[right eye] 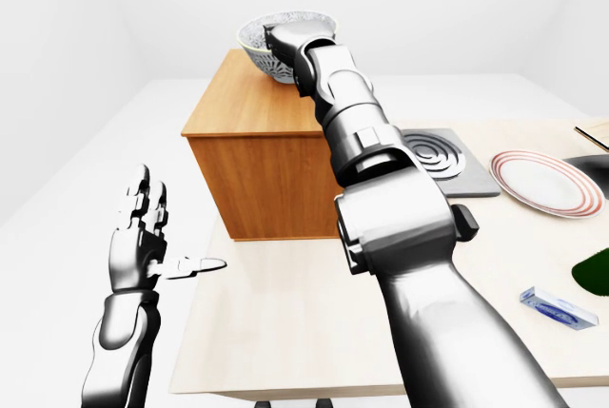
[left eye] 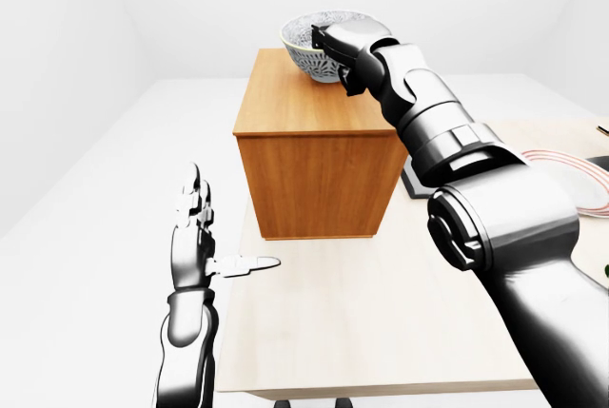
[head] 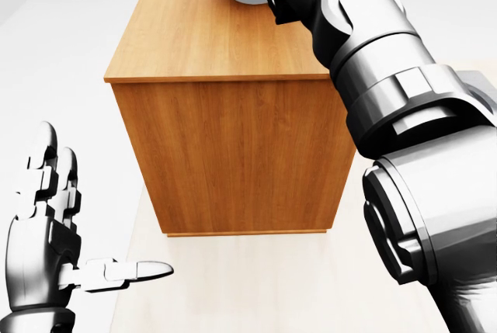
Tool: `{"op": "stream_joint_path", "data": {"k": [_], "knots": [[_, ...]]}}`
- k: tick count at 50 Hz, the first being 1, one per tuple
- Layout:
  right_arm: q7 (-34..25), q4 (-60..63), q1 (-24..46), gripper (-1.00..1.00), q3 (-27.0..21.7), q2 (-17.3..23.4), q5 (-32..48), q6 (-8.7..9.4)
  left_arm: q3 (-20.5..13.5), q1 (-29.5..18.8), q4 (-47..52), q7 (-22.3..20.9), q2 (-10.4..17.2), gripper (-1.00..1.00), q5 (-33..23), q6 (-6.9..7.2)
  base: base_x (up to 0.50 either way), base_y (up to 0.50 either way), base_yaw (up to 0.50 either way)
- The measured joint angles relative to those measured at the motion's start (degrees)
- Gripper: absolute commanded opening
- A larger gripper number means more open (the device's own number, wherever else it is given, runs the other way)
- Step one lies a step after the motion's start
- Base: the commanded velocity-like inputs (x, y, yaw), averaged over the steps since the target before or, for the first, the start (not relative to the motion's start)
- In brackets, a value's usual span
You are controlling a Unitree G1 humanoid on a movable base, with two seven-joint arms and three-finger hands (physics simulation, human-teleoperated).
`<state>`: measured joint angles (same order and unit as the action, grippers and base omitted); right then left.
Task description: Put the bowl on the top of the cabinet.
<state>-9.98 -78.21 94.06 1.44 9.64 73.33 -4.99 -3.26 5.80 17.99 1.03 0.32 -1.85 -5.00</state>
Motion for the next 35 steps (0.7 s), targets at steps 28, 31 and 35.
{"op": "stream_joint_path", "data": {"k": [28,31,35], "knots": [[-0.9,0.8,3.0,1.00,-1.1,1.9,0.7,-0.01,-0.4,-1.1,-2.7,0.7,0.1,1.00,0.0,0.00,0.00,0.00,0.00],[-1.5,0.6,3.9,1.00,-1.2,2.6,0.8,-0.01,-0.3,-1.0,-2.5,0.7,0.1,1.00,0.0,0.00,0.00,0.00,0.00],[-2.2,0.4,5.2,1.00,-1.4,3.8,1.0,-0.01,-0.2,-0.8,-1.8,0.6,0.1,1.00,0.0,0.00,0.00,0.00,0.00]]}}
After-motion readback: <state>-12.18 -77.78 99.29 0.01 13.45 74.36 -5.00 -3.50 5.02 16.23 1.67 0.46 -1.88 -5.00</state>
